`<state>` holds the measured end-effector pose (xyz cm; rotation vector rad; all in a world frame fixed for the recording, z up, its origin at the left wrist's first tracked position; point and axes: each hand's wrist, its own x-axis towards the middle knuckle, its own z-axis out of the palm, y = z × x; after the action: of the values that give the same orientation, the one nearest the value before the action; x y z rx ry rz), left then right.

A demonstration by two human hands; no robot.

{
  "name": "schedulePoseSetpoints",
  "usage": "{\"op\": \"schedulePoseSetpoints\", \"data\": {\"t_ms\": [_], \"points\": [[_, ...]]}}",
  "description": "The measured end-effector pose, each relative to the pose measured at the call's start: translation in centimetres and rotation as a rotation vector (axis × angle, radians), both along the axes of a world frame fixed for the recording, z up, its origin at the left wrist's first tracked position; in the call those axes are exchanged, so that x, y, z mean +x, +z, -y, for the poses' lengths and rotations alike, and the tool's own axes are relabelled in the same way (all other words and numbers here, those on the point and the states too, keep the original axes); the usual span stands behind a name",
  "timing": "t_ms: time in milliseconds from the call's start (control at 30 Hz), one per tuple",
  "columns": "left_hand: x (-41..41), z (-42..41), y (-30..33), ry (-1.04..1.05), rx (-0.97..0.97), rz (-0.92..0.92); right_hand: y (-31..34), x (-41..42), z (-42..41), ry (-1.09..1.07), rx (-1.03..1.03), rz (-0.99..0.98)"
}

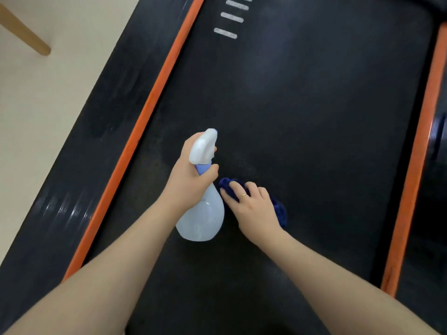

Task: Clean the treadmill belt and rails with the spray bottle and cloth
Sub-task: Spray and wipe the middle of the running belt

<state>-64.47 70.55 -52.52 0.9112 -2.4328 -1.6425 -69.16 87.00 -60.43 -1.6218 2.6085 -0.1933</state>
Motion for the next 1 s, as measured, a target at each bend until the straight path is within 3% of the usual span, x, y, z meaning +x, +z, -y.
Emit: {"op": "schedulePoseSetpoints", "data": {"t_ms": [67, 200, 233, 333, 400, 533, 600, 700, 767, 833, 933, 1000], "points": [[0.9, 0.4, 0.3, 0.042, 0.012, -0.018, 0.3, -2.0, 0.7, 0.007, 0.015, -0.016], [3.1, 1.9, 0.0, 0.069, -0.016, -0.039, 0.5, -5.0, 3.6, -0.483, 0.066, -0.011], [3.6, 2.4, 0.0, 0.067, -0.024, -0.033, 0.4, -3.6, 3.9, -0.463, 0.057, -0.018], [4.7, 3.5, 0.4, 0.049, -0.034, 0.008, 0.0, 1.0, 3.4, -0.098, 0.016, 0.022], [5.2, 4.1, 0.4, 0.077, -0.041, 0.035, 0.0, -0.3, 3.6, 0.032, 0.038, 0.016], [6.4, 5.9, 0.2, 0.190, -0.103, -0.001, 0.9, -5.1, 7.3, -0.360, 0.140, -0.008], [6.9, 6.8, 0.1, 0.256, -0.084, -0.001, 1.1, -4.8, 9.5, -0.393, 0.201, 0.034], [7.6, 7.7, 0.3, 0.276, -0.103, 0.002, 1.4, 0.1, 12.5, -0.023, 0.064, 0.044], [8.1, 8.3, 0.3, 0.255, -0.131, 0.021, 1.0, 2.6, 13.5, 0.287, 0.134, 0.129], [8.7, 8.7, 0.2, 0.231, -0.153, 0.052, 0.9, 1.4, 14.7, 0.416, 0.208, 0.094], [9.1, 9.1, 0.2, 0.259, -0.198, 0.054, -0.1, -2.3, 17.4, 0.163, 0.042, -0.098], [8.7, 9.0, 0.3, 0.268, -0.225, 0.048, -0.3, -3.2, 19.0, -0.085, -0.013, -0.081]]}}
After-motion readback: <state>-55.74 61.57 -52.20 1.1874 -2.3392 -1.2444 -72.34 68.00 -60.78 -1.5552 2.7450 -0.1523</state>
